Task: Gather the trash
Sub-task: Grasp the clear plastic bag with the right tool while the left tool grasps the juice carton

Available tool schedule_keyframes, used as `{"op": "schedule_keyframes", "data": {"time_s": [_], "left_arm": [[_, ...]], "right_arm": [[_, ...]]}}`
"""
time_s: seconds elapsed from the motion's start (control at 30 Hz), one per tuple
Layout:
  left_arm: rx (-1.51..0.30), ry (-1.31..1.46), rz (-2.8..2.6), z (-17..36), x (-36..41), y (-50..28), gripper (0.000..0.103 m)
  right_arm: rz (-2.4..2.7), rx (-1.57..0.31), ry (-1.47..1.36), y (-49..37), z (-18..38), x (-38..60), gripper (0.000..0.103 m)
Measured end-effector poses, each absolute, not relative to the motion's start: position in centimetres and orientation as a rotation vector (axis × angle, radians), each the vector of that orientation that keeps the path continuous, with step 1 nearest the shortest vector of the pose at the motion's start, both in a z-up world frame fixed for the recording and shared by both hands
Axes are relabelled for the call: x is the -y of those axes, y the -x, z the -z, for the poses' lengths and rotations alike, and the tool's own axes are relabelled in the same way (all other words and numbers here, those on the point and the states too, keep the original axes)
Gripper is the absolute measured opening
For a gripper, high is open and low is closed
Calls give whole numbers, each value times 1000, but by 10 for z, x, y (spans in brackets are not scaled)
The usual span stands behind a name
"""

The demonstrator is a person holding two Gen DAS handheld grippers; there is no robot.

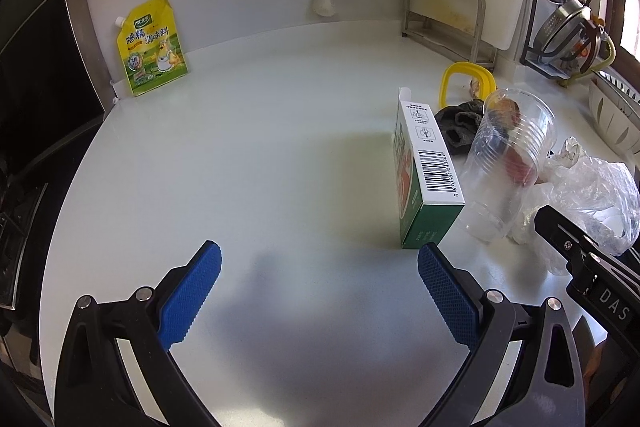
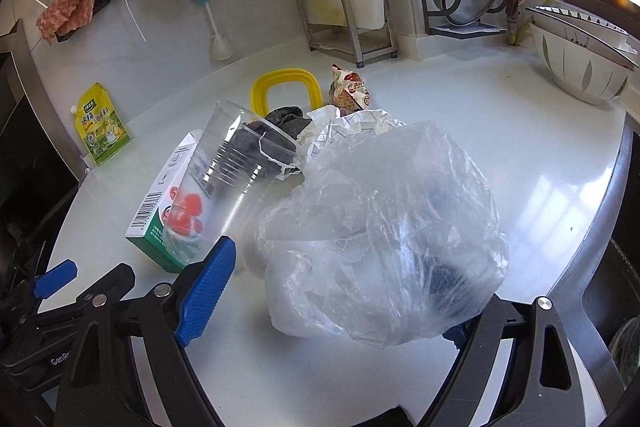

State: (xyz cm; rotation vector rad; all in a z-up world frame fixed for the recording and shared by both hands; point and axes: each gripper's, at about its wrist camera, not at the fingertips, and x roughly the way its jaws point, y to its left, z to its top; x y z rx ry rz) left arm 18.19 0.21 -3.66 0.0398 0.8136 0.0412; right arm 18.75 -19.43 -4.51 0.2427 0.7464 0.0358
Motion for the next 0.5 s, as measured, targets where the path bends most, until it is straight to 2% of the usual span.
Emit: {"op": "schedule_keyframes", "data": {"time_s": [0.03, 0.1, 0.17, 0.2, 0.3, 0.37, 0.5], "left_arm": [[-816, -40, -40, 37, -2, -182, 97], [-821, -36, -37, 39, -1, -183, 97], [-821, -36, -37, 39, -1, -184, 97], [-819, -36, -36, 39, -1, -185, 97], [-815, -29, -30, 36, 0, -186, 97], [-808, -22, -25, 33, 1, -187, 97], [-784, -14, -25, 22, 3, -191, 97]], "right_arm": [[-36, -745, -239, -188, 46, 194, 82], [-47, -755, -232, -190, 47, 193, 66], [-58, -759, -231, -190, 47, 192, 58], [-60, -758, -225, -190, 47, 192, 48], [-72, -753, -209, -187, 45, 190, 34], [-80, -746, -205, -184, 43, 190, 29], [-82, -717, -203, -172, 36, 194, 27]]}}
